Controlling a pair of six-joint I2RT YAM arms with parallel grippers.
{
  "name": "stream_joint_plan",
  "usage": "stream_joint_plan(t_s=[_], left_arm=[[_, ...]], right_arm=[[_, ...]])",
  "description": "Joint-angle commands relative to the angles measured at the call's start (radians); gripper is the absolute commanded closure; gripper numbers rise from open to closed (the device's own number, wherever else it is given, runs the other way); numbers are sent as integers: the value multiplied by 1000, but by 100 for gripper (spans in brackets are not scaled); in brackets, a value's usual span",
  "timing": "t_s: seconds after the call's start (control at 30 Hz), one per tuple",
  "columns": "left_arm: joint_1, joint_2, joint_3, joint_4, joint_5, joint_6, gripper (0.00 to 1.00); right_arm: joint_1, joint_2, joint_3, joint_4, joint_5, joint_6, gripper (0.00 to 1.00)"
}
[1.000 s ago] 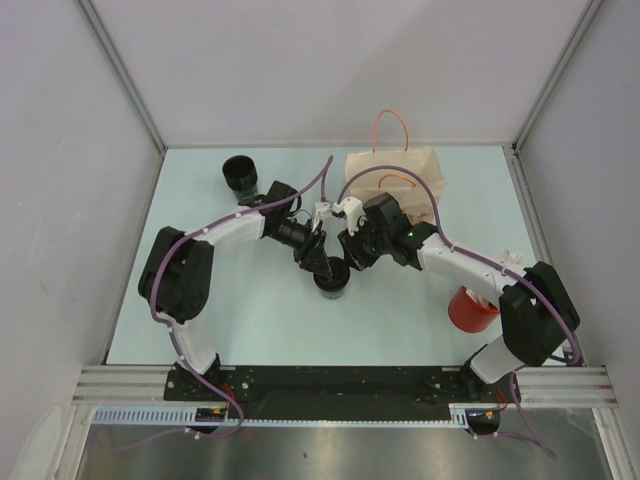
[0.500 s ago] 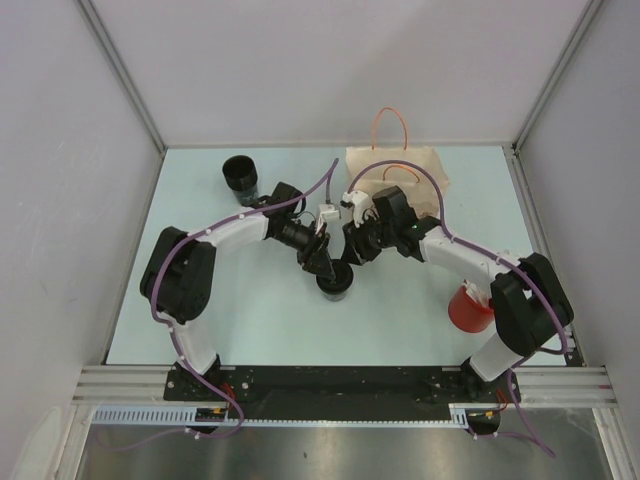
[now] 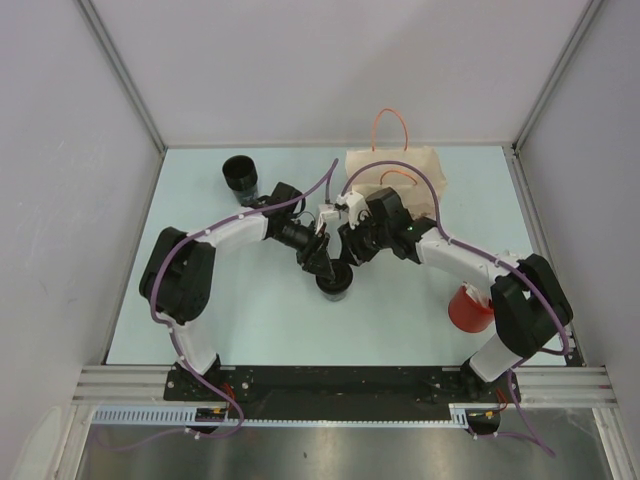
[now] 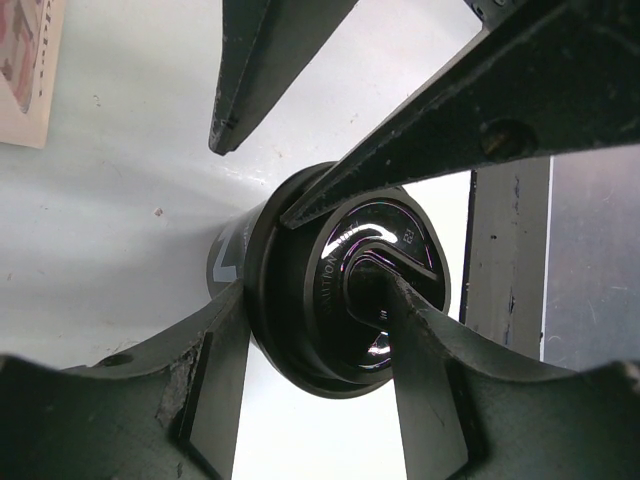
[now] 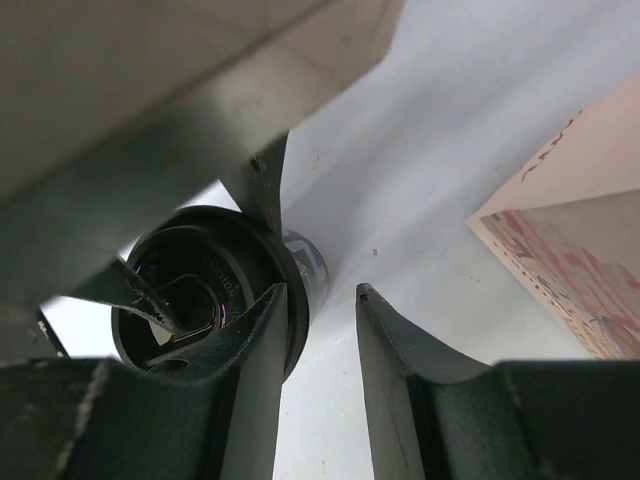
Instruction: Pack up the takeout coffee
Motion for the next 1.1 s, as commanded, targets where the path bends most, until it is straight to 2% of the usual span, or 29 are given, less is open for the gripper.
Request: stream_joint_plan(t_s=[0.0,0.33,0.53,0.8,1.07], left_arm=[[-30,60,-67,-25,-295,79,48],[-30,44,-67,-34,-337,76,50],[-30,38,-64,-42,-363,71,50],[-30,21,-69,-50,-384,68,53],[-30,11,-96,-13,-361,42,54]], right_arm=[[74,58,-3,-80,87,-57,62],[130,86,-37,-128,226,-118,62],[134,78,-55,-143,257,-146,62],[145,47,-89,-177,277,-210,61],[156,12,-143,-176,202,-256,57]])
